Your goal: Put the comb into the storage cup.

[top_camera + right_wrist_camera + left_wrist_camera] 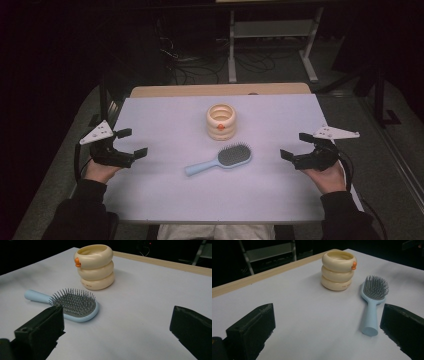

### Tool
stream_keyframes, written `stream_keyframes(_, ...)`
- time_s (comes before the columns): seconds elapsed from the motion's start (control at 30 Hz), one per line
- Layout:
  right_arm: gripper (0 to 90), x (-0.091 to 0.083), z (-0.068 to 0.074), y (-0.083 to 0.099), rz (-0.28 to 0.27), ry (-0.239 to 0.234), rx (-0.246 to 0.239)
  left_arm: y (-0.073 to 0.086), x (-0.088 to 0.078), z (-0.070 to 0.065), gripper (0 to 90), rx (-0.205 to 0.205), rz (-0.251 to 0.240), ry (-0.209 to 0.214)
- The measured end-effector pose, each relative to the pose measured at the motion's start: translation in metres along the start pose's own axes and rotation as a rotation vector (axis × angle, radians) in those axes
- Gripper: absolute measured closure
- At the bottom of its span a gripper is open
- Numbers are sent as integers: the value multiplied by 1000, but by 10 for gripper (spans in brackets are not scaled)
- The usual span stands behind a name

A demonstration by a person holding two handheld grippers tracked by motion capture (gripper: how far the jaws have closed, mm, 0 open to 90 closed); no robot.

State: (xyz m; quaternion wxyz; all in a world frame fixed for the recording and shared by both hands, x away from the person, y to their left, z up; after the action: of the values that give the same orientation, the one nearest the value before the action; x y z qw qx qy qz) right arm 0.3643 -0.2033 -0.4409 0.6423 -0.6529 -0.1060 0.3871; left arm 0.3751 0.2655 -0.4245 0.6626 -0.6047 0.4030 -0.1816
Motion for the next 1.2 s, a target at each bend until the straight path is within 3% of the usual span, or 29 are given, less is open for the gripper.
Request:
stream_keyframes(0.23,0,1,0,1,6,-3,1,-5,9,-2,0,19,47,16)
stream_keyframes(1.2,0,1,1,2,12,-8,-2,-19,40,-20,0,63,122,98)
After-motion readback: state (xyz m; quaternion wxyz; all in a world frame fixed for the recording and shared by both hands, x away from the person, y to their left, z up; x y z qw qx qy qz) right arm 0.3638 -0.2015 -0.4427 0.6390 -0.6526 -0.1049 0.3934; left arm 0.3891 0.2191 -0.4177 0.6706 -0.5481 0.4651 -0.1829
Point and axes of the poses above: each handheld gripper's, and its own axes: x roughly forward along the jaws, y roughly out of its underside, z roughly to its left, the point moved 9 cm from there along x, roughly forward along the jaws, and after that the axes turned 5 degrees about -z, right-handed, at the moved point
